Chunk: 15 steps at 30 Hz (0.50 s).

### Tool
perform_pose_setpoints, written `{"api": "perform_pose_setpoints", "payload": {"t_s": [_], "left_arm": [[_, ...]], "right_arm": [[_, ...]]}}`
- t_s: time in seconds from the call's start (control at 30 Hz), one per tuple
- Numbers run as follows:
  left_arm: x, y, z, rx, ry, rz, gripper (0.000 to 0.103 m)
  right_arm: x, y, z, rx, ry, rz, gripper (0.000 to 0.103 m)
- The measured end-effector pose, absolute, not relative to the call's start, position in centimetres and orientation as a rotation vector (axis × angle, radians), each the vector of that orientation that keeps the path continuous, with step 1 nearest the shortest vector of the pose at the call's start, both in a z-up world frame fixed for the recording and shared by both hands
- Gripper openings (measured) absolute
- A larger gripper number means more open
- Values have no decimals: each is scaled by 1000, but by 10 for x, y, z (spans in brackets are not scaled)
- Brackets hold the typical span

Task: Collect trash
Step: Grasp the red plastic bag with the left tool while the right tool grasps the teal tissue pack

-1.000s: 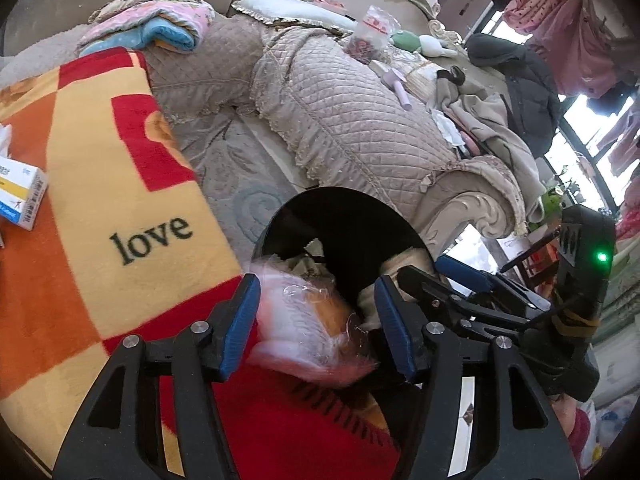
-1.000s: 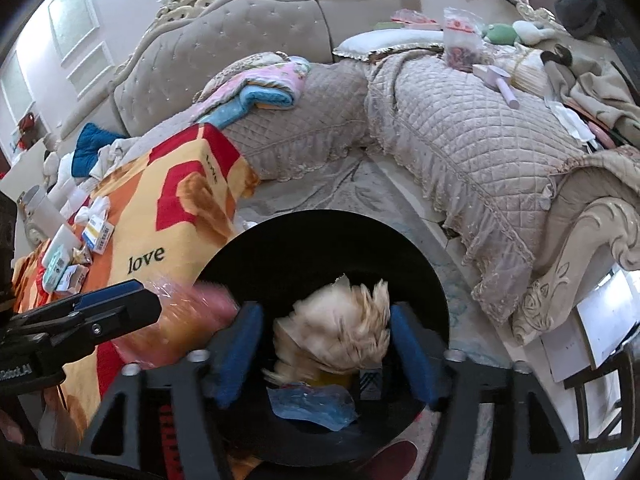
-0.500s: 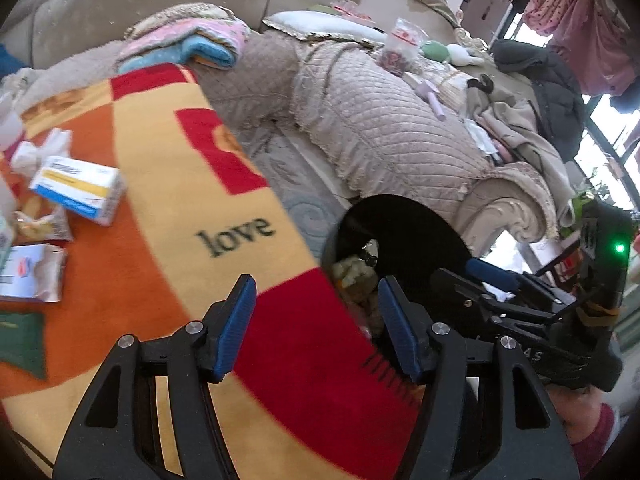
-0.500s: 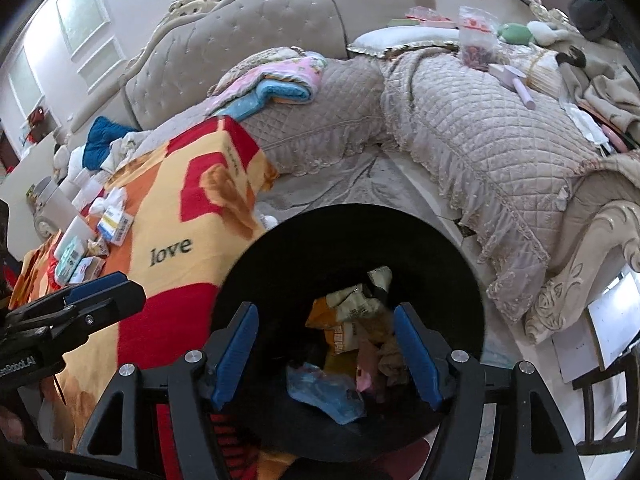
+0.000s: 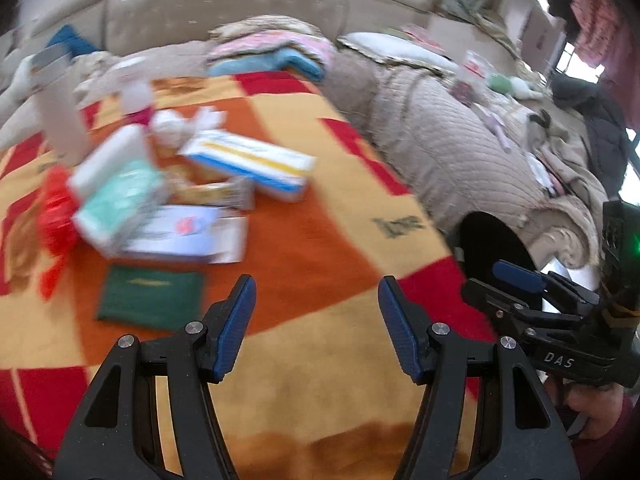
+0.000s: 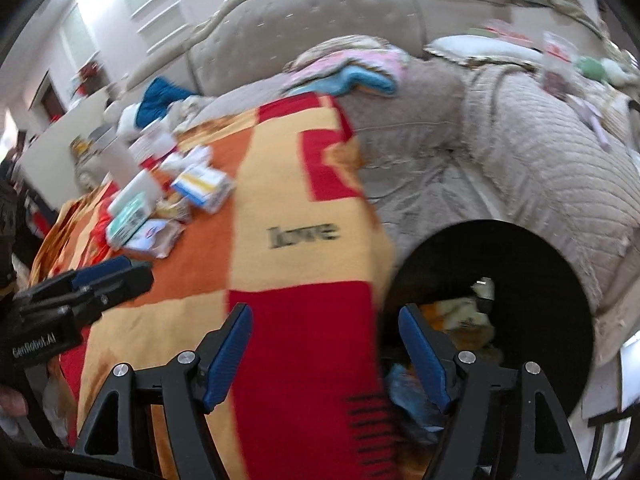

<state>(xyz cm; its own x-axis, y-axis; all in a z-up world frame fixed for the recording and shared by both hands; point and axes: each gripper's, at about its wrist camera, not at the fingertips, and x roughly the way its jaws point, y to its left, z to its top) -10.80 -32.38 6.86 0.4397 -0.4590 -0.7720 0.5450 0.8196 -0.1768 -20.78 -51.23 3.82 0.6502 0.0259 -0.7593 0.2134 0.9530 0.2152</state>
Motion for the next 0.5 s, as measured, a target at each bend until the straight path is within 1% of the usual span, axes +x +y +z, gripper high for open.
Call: {"api": "perform_pose_setpoints", "payload": {"t_s": [0.3,0.5], "left_arm": [[-64,-214,62,17,936,-425,62],[-32,-165,58,-50,950,-354,62]], "right_arm": [[-166,-445,36,239,893,27,75],[-141,-406,36,199,903,97,76]]}}
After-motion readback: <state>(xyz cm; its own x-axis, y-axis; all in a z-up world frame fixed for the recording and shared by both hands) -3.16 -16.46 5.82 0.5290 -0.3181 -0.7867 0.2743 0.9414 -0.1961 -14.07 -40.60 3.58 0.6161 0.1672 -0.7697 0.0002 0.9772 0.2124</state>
